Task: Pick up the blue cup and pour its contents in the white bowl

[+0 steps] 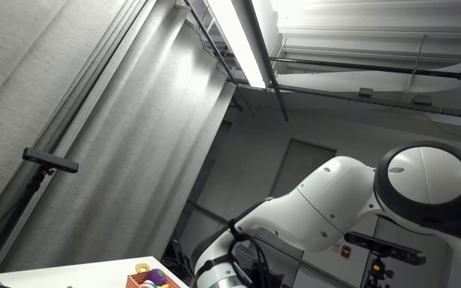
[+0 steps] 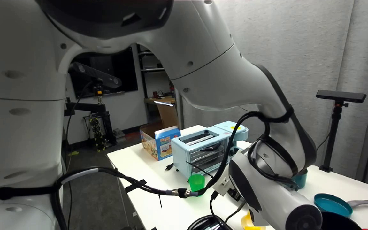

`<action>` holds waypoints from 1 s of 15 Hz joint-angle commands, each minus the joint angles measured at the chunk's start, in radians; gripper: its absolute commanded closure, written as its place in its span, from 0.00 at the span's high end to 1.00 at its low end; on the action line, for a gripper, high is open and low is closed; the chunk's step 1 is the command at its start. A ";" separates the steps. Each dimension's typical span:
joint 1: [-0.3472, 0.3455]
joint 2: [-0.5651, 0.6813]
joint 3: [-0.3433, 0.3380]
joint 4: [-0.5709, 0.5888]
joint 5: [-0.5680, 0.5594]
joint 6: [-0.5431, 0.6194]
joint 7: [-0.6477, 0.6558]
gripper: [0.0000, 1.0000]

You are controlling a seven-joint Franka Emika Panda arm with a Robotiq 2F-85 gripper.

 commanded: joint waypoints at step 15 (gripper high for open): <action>0.072 -0.028 -0.033 0.004 -0.049 0.047 -0.002 0.56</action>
